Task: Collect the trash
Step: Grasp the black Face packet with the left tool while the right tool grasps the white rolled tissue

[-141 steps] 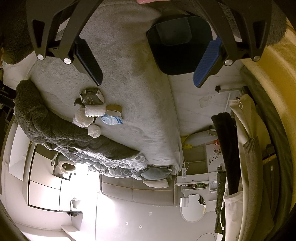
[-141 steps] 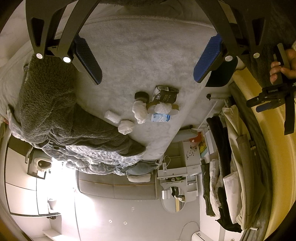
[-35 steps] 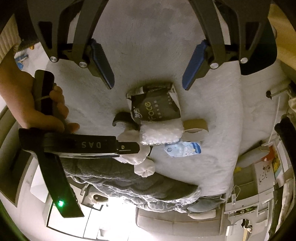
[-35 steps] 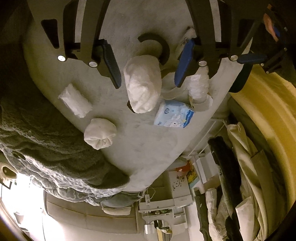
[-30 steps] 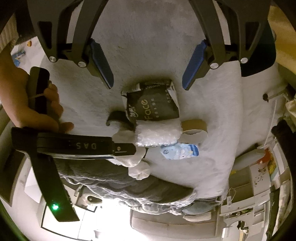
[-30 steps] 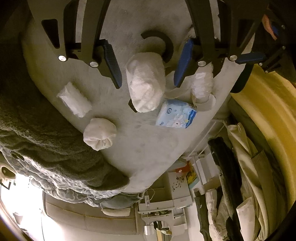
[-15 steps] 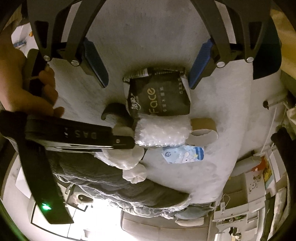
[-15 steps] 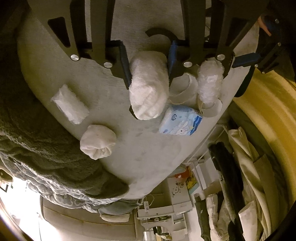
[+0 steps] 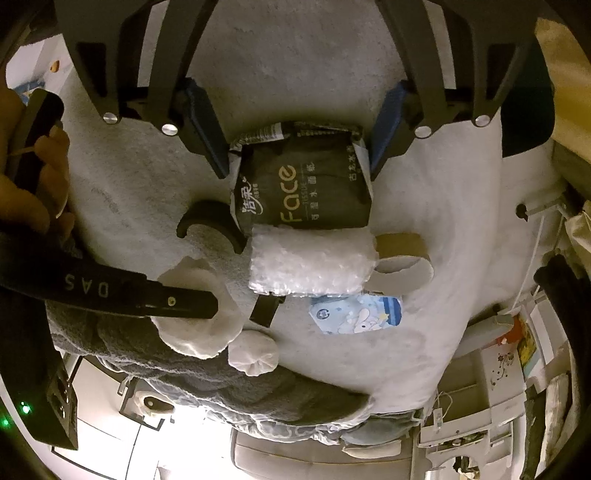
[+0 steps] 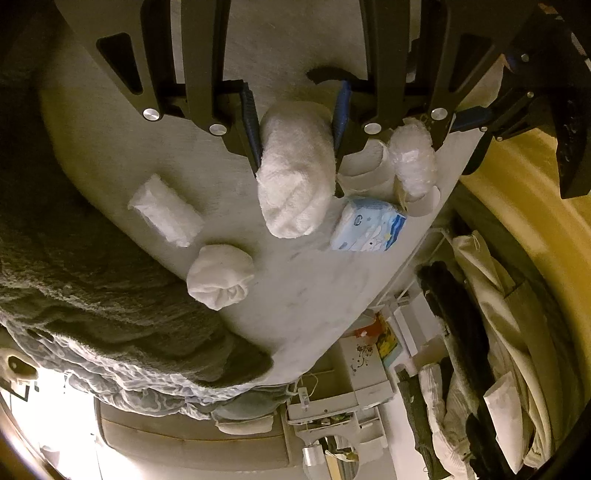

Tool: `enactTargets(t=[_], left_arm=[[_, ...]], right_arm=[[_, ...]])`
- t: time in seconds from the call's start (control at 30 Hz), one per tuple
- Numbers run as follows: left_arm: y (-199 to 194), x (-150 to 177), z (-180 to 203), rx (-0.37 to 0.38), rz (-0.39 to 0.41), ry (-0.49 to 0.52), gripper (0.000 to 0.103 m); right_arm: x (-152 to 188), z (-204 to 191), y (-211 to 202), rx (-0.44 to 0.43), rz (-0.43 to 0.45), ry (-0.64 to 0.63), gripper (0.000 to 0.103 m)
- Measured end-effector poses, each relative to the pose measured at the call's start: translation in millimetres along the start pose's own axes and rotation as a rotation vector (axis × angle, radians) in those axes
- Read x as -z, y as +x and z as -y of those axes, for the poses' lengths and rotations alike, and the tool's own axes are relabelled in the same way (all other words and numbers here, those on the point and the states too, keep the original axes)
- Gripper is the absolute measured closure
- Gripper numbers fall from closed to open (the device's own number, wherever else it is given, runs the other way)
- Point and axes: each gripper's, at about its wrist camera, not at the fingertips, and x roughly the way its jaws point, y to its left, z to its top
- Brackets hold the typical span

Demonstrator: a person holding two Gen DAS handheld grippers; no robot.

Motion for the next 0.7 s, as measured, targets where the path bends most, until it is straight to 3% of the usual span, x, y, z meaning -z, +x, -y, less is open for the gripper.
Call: enactTargets(t=[0.7], left_arm=[[-40.9,8.8,-10.4,0.169,-0.025,0.059,0.032]], right_arm=[[-35.5,-30.0,-18.9,0.003,0.057,0.023,0.069]])
